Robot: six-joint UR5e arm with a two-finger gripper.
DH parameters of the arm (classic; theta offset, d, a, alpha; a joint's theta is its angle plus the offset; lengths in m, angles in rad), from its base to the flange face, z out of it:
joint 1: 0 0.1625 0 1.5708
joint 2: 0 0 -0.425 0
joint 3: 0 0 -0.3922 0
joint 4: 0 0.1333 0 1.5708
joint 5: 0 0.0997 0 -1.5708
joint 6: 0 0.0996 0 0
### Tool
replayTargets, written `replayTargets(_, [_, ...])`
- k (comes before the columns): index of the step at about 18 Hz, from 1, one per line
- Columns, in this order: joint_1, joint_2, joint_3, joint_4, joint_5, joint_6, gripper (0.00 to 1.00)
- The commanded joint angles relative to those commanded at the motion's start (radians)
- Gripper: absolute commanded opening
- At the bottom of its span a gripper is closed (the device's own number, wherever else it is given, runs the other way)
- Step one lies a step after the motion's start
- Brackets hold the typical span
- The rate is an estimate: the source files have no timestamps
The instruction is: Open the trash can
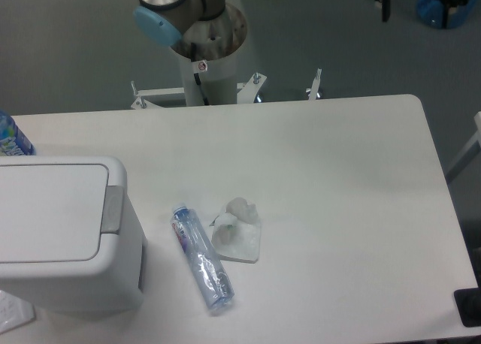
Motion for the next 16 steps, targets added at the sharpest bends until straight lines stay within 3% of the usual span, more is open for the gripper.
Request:
replayTargets(4, [-0.093,0.0,-0.008,0.009,-0.02,-0.186,1.0])
replayTargets(9, [-0.228,0.005,-0.02,0.015,-0.064,-0.549,1.0])
replayTargets(15, [-0.333,-0.026,-0.015,0.02,-0.215,-0.783,1.0])
replayTargets(16, [-0.36,-0.041,-0.015,0.046,-0.218,-0.798,1.0])
